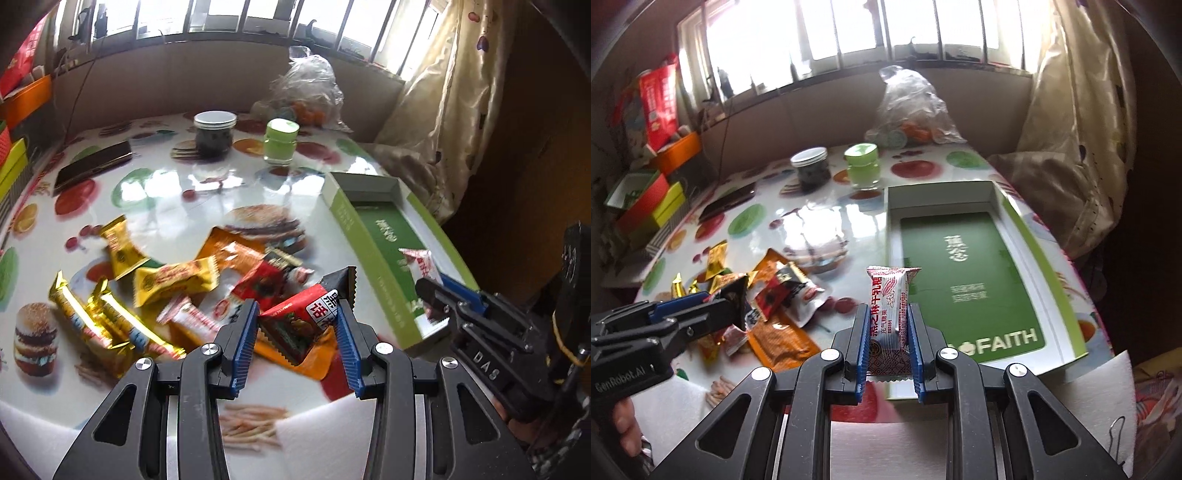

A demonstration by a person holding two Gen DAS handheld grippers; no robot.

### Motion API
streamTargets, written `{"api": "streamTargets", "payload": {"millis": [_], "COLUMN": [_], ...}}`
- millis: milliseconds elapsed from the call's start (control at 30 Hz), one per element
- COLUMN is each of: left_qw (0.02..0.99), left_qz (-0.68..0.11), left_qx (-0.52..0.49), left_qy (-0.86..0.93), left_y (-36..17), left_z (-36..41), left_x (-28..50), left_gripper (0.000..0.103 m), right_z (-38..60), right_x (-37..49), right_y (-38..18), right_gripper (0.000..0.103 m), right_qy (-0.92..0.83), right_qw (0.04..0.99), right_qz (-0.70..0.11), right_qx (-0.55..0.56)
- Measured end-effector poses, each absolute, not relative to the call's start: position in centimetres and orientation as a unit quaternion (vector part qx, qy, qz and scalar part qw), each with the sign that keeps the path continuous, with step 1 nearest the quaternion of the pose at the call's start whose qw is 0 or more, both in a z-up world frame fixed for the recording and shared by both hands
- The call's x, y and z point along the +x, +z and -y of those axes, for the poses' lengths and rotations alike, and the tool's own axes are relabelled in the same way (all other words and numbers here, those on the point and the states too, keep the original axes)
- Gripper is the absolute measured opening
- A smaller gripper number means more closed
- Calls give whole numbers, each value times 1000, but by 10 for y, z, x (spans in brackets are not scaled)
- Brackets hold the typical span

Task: Organize snacks
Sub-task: 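Carry the red packet with the left tool while the right tool carries the white bar to the green box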

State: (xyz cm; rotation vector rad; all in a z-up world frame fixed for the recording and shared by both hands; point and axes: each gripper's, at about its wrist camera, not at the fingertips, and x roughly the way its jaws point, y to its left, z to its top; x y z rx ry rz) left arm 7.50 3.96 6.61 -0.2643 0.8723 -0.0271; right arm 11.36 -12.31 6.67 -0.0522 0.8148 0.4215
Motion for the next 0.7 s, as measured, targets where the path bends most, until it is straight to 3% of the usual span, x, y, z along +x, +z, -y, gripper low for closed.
{"api": "streamTargets", "payload": {"millis": [700], "left_qw": [881], "left_qz": [-446], "left_qx": [-131], "left_qy": [-89], "left_y": [64], "left_z": [24], "left_x": [148], "left_gripper": [43], "right_z": [172], "right_x": [146], "right_y": [49], "right_gripper": [18], "right_qy": [140], "right_qw": [900], "right_qz": [-412], "right_qx": [-22]}}
